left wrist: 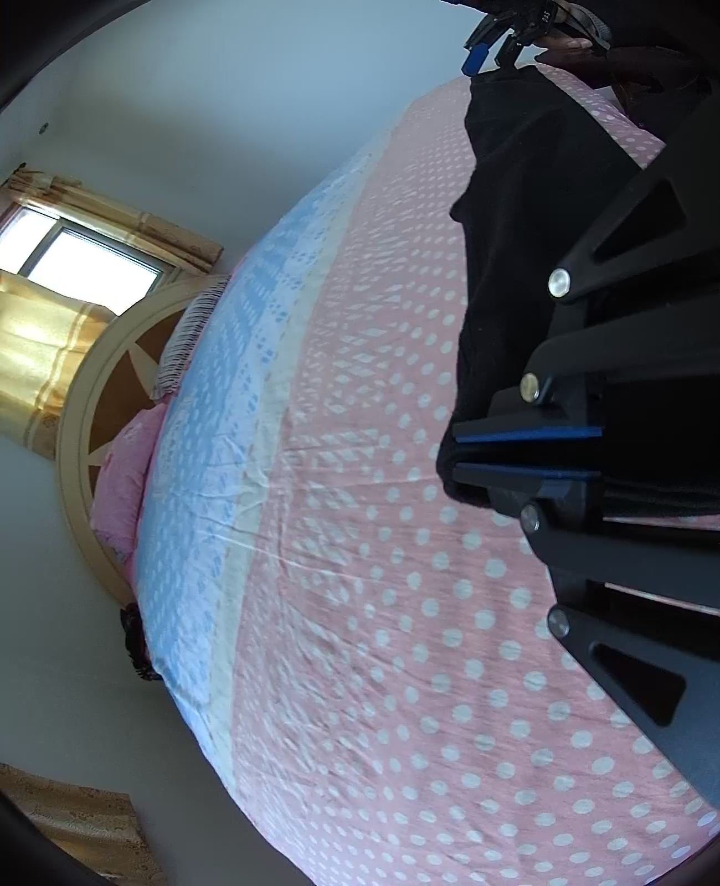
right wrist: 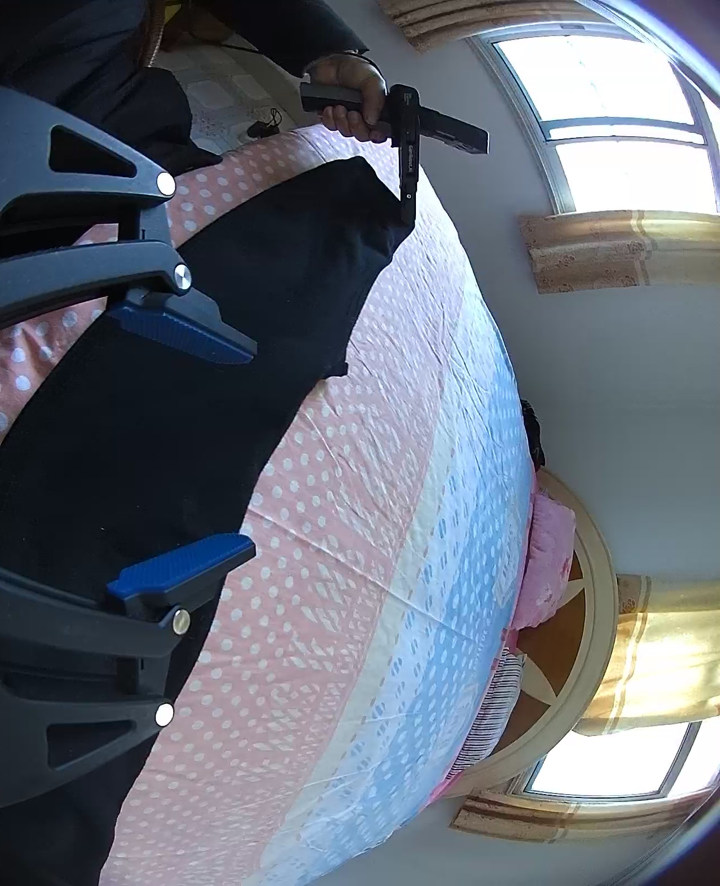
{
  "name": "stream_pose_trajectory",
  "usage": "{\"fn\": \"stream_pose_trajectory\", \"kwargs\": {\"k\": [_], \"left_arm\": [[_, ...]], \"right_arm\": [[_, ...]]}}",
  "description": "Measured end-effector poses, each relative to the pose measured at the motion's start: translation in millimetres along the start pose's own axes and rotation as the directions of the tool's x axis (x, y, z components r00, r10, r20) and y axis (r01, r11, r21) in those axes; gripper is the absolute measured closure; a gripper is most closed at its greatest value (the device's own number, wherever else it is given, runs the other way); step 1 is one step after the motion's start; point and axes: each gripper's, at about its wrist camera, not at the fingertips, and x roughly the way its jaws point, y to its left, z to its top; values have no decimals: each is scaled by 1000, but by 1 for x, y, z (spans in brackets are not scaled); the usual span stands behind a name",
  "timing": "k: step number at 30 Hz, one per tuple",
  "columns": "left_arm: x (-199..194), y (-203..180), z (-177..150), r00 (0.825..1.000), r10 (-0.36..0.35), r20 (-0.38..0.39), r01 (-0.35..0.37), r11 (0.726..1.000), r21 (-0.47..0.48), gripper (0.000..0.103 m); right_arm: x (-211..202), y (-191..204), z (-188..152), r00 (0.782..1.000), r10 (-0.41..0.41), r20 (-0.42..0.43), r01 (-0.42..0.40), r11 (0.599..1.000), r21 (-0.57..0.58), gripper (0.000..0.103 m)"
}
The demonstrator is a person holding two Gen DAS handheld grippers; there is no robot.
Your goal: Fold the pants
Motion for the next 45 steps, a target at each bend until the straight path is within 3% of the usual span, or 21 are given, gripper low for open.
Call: {"fn": "stream_pose_trajectory", "kwargs": {"k": [2,6,11,14,16,17,18,20,24,26,29,32,37,42,43,45], "left_arm": [[3,-4,1,998,56,15,-56,997,48,96],[28,-7,-11,987,160,-30,-154,977,147,95],[14,1,-13,983,186,3,-185,977,102,84],[-11,-6,-11,972,222,71,-229,968,105,76],[-30,-16,-11,966,223,130,-238,965,113,60],[-38,-23,-12,967,204,153,-222,969,111,44],[-44,-29,-14,969,175,172,-196,974,113,34],[-41,-46,-19,978,129,166,-154,977,148,33],[-10,-69,-35,988,123,96,-141,965,221,33],[3,-71,-46,991,127,46,-135,962,238,33],[15,-70,-63,983,185,1,-177,942,286,33],[11,-70,-71,982,185,30,-185,928,323,33],[10,-68,-72,984,172,41,-176,934,311,30],[10,-69,-73,985,168,45,-174,935,309,30],[10,-69,-74,984,170,47,-176,934,312,29],[10,-70,-75,984,174,49,-180,931,317,29]], "right_arm": [[1,-3,5,1000,12,6,-13,1000,27,38],[9,-4,10,999,50,1,-50,997,62,38],[28,-5,22,992,117,-43,-112,987,113,38],[47,-8,36,985,157,-77,-143,977,158,38],[66,-14,47,969,227,-93,-201,952,232,38],[77,-17,51,962,252,-100,-218,938,269,38],[88,-18,55,957,267,-108,-227,929,291,38],[115,-18,62,943,305,-133,-247,909,336,47],[166,-18,64,899,403,-173,-284,835,471,52],[184,-17,62,878,446,-173,-299,794,529,52],[205,-13,56,832,531,-163,-339,719,607,55],[220,-3,52,811,552,-193,-336,710,620,69],[228,0,51,806,565,-177,-335,682,650,91],[203,2,67,858,500,-120,-343,729,592,94],[204,2,67,868,481,-126,-325,741,588,95],[218,0,61,868,462,-182,-273,750,603,95]]}}
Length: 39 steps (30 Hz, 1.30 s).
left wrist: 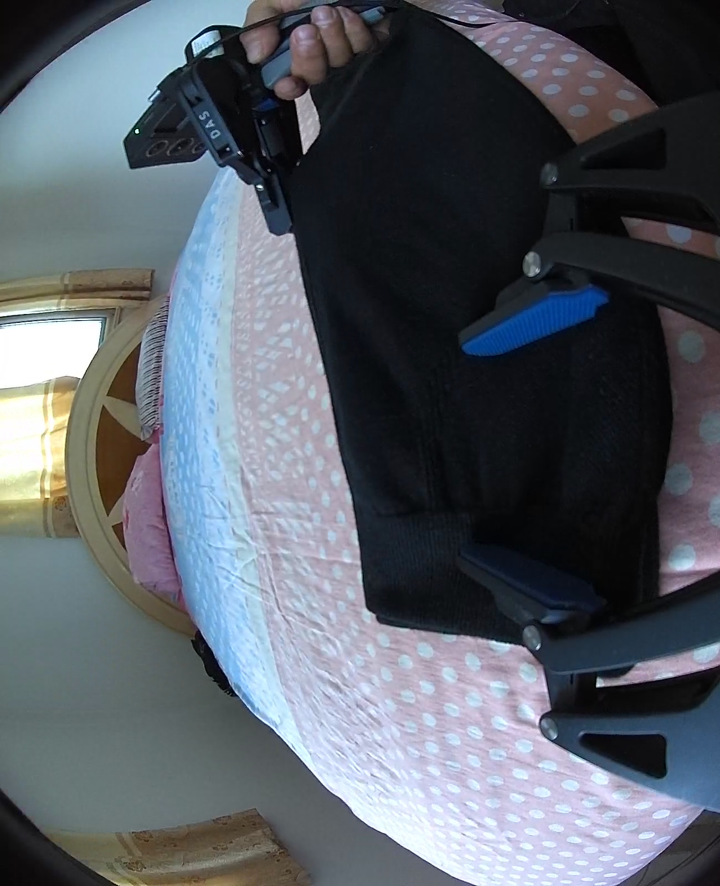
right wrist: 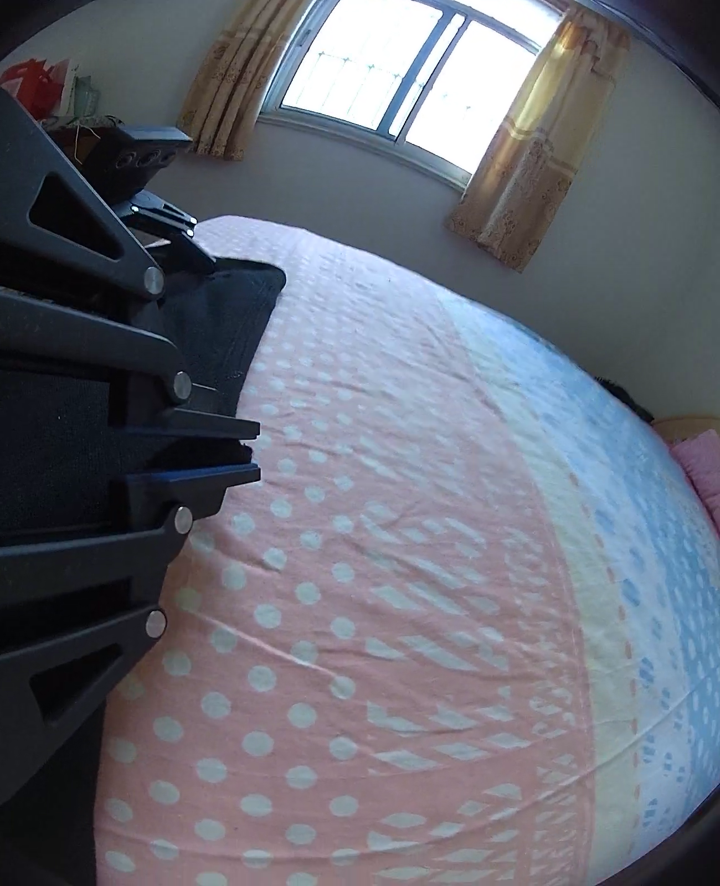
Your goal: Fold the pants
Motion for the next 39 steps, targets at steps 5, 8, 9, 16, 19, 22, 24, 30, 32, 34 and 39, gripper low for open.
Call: {"fn": "stream_pose_trajectory", "kwargs": {"k": [5,8,9,16,19,22,24,30,32,34,39], "left_arm": [[1,0,1,1000,3,2,-3,1000,4,29],[2,-2,1,1000,22,-4,-22,1000,2,27],[3,-3,0,1000,32,-1,-32,999,6,26],[3,-3,-1,999,40,6,-40,999,3,25],[-3,-6,1,998,59,7,-59,998,-11,25],[-18,-13,8,998,39,46,-39,999,-15,25],[-30,-24,15,996,36,81,-38,999,14,25],[-44,-75,35,991,-72,111,58,991,116,25],[-43,-99,41,987,-118,107,99,982,163,25],[-42,-125,48,980,-170,106,146,968,205,25],[-42,-192,61,952,-293,87,255,920,297,25]], "right_arm": [[10,-6,-3,999,-47,6,47,999,11,96],[-1,8,-7,998,-54,44,56,998,-35,96],[-4,11,-7,997,-58,50,60,997,-44,96],[11,-8,-8,999,-44,31,44,999,11,95],[-3,-9,-15,998,-34,55,34,999,1,74],[-40,-18,-22,992,1,123,-3,1000,18,44],[-71,-25,-29,987,10,162,-10,1000,2,44],[-169,-62,-61,954,-107,282,103,994,29,44],[-206,-78,-77,929,-160,335,148,987,61,44],[-243,-98,-95,903,-199,381,174,980,99,44],[-314,-130,-149,835,-279,475,191,955,225,44]]}}
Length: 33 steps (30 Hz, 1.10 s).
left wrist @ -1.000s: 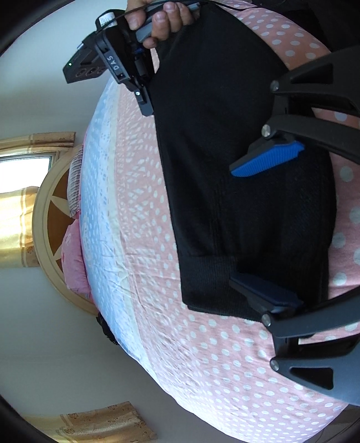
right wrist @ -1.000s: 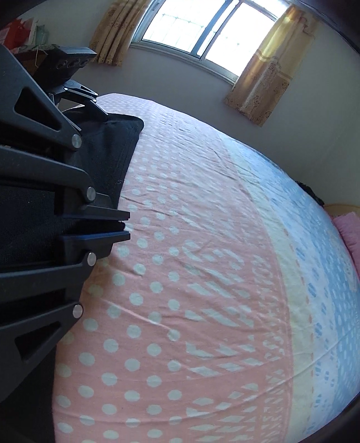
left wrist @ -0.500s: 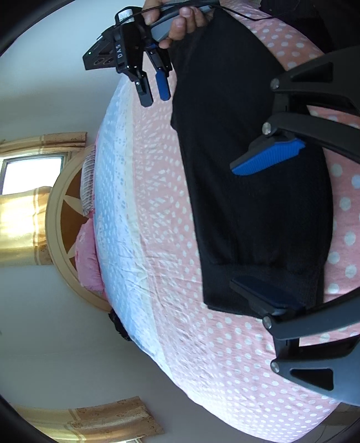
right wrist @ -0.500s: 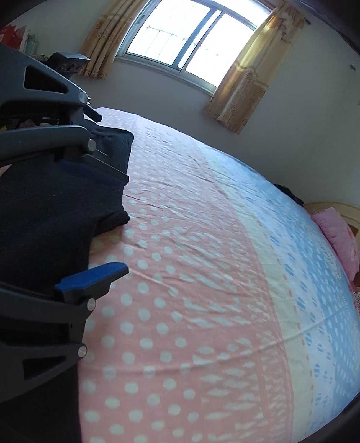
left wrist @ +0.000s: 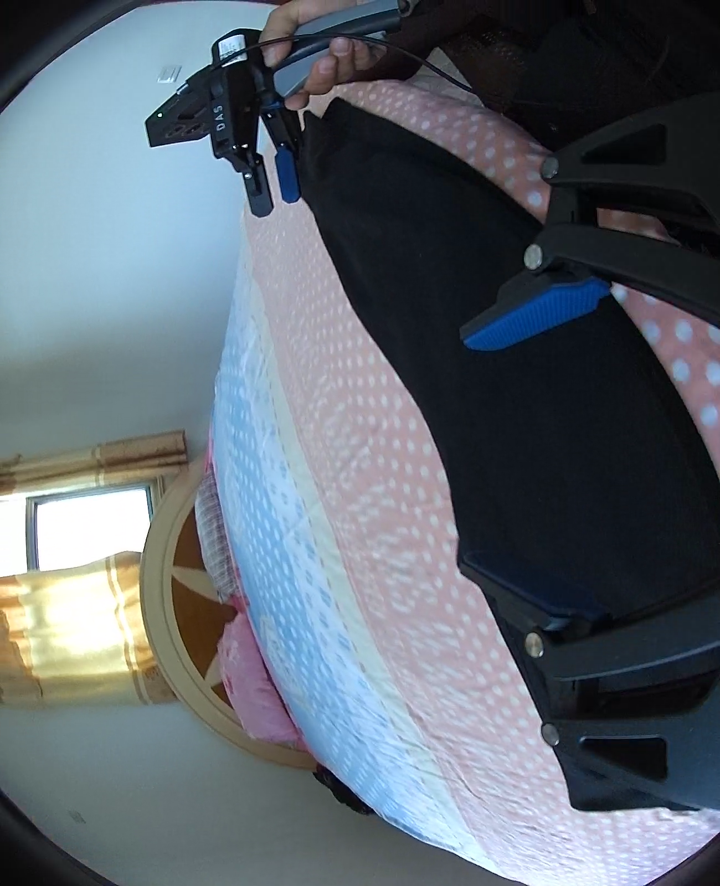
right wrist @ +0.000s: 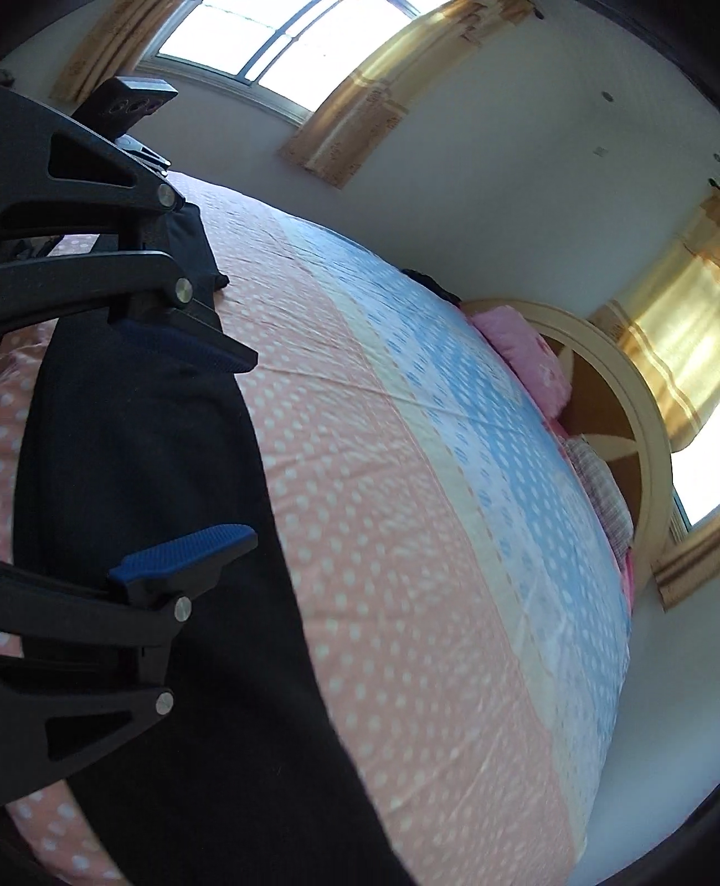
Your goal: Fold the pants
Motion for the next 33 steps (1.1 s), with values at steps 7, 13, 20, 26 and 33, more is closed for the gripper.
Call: {"fn": "stream_pose_trajectory", "kwargs": {"k": [7,13,20,26,33], "left_arm": [[28,-77,15,988,-143,-60,150,981,121,25],[47,-115,12,968,-205,-142,223,966,130,43],[64,-128,6,962,-182,-204,215,964,154,52],[65,-128,5,965,-172,-201,204,967,151,52],[64,-136,4,968,-163,-192,200,960,194,60]], "right_arm": [[-65,-76,-27,984,-167,66,156,976,150,44],[-87,-130,-39,982,-177,60,156,954,256,44],[-96,-154,-41,976,-206,70,172,929,327,48],[-75,-160,-46,981,-183,59,154,932,327,59],[-65,-159,-36,981,-164,101,127,945,301,87]]}}
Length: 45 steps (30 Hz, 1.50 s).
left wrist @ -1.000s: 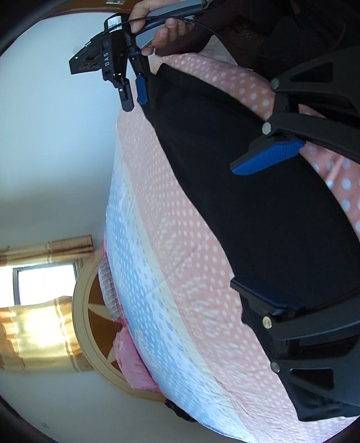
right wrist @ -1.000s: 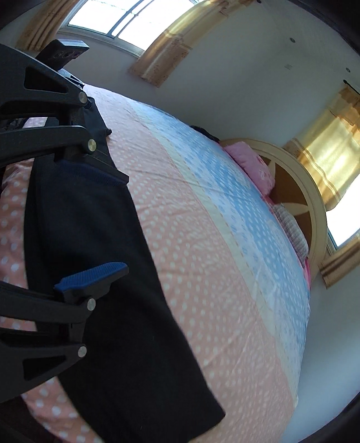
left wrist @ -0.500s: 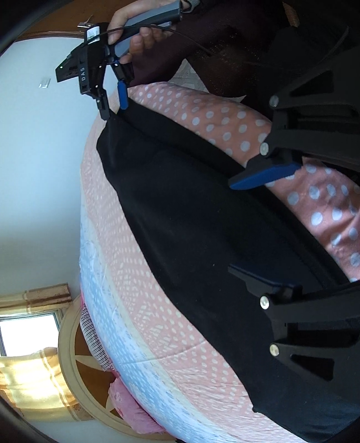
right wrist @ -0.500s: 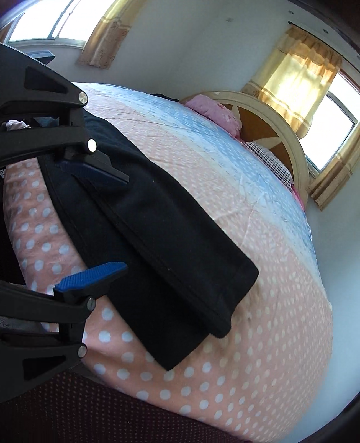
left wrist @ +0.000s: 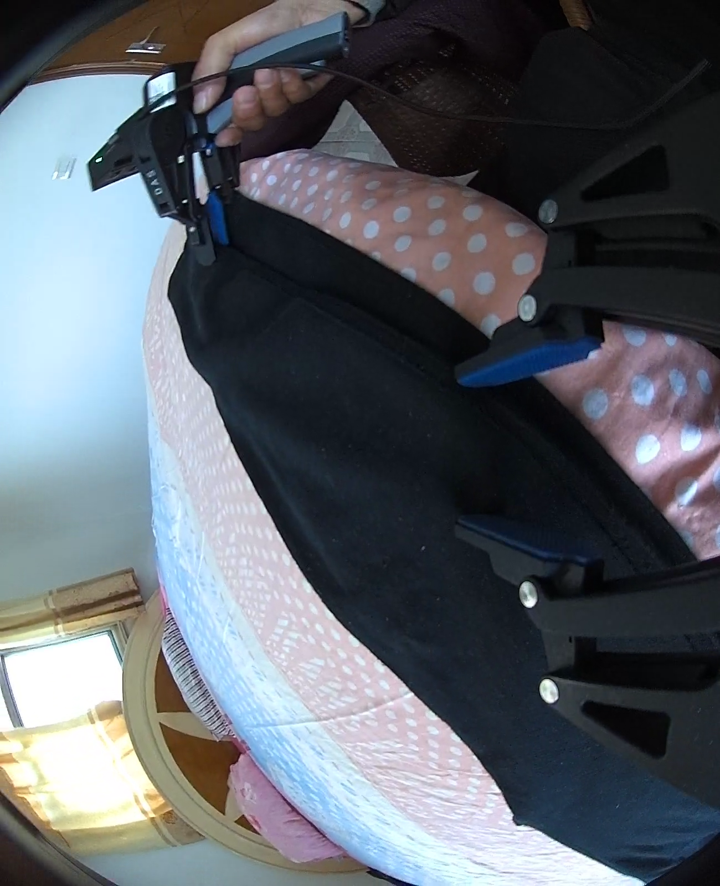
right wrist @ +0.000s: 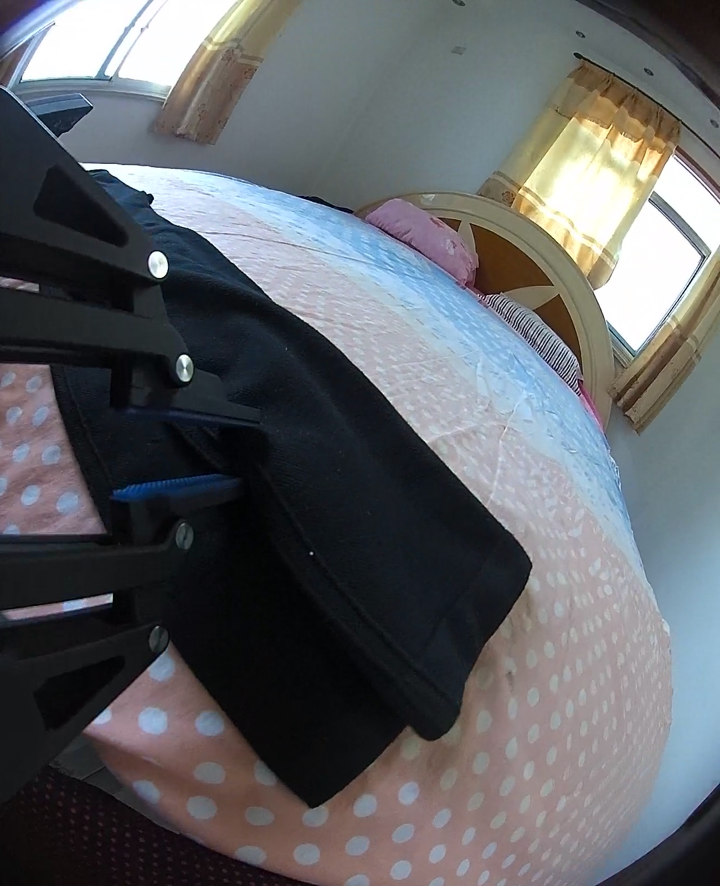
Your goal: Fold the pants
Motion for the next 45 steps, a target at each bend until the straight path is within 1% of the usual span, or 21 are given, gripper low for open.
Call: {"fn": "stream_pose_trajectory", "kwargs": {"k": [1,2,3,4,6,8,11,13,16,20,25,27,29,31,35,38,40,41,43,44,45], "left_arm": [[-1,-1,1,1000,-11,-1,11,1000,5,67],[-1,-2,2,1000,-27,-2,27,1000,6,80],[-1,-2,3,1000,-26,-1,26,1000,9,89],[-2,-1,4,1000,-21,-2,21,1000,16,91],[-3,-1,5,1000,-22,-3,22,1000,21,96],[-7,4,5,1000,-27,8,27,1000,1,97],[-16,13,6,997,-76,33,77,995,-55,97],[-21,15,7,996,-84,43,87,995,-57,97],[-19,15,5,993,-114,36,116,991,-73,97],[-15,15,0,988,-154,19,156,982,-103,98],[-30,14,4,985,-164,56,169,980,-105,99],[-29,13,5,986,-158,56,163,981,-100,99],[-22,11,3,986,-163,34,165,981,-101,99],[-19,10,0,984,-178,14,179,978,-108,100],[-25,7,-1,979,-202,33,204,973,-105,100],[-22,10,-1,983,-181,29,183,977,-105,100],[-19,12,-4,989,-146,22,147,983,-108,100],[-19,12,-6,991,-133,15,134,986,-103,100],[-24,10,-10,996,-90,22,91,993,-74,87],[-27,9,-13,998,-57,24,59,997,-53,63],[-31,8,-16,999,-24,39,25,999,-32,38]], "right_arm": [[1,3,-1,1000,2,1,-2,1000,-12,92],[0,6,-1,1000,-1,5,1,1000,-25,95],[0,10,0,1000,-5,13,6,999,-33,96],[-2,14,2,1000,-5,24,6,999,-40,99],[-10,18,5,999,5,49,-2,999,-47,99],[-20,21,7,997,16,71,-12,998,-55,99],[-35,27,8,995,28,95,-22,998,-66,99],[-41,28,8,995,25,98,-18,997,-74,100],[-39,23,4,997,-11,82,17,997,-73,100],[-34,4,-3,998,-41,40,42,998,-37,101],[-53,10,-5,996,-16,82,22,996,-81,101],[-51,9,-5,997,-24,74,31,996,-87,101],[-44,1,-7,998,-51,43,54,996,-65,101],[-45,-4,-8,999,-42,29,43,998,-38,101],[-60,2,-9,998,-22,54,26,997,-67,101],[-53,0,-13,998,-53,37,56,995,-83,101],[-41,-8,-14,998,-61,3,61,996,-62,101],[-37,-15,-15,999,-49,-11,48,998,-37,100],[-34,-23,-14,999,18,-27,-17,999,34,98],[-33,-23,-14,999,31,-30,-30,999,40,86],[-34,-19,-15,999,37,-26,-36,999,29,72]]}}
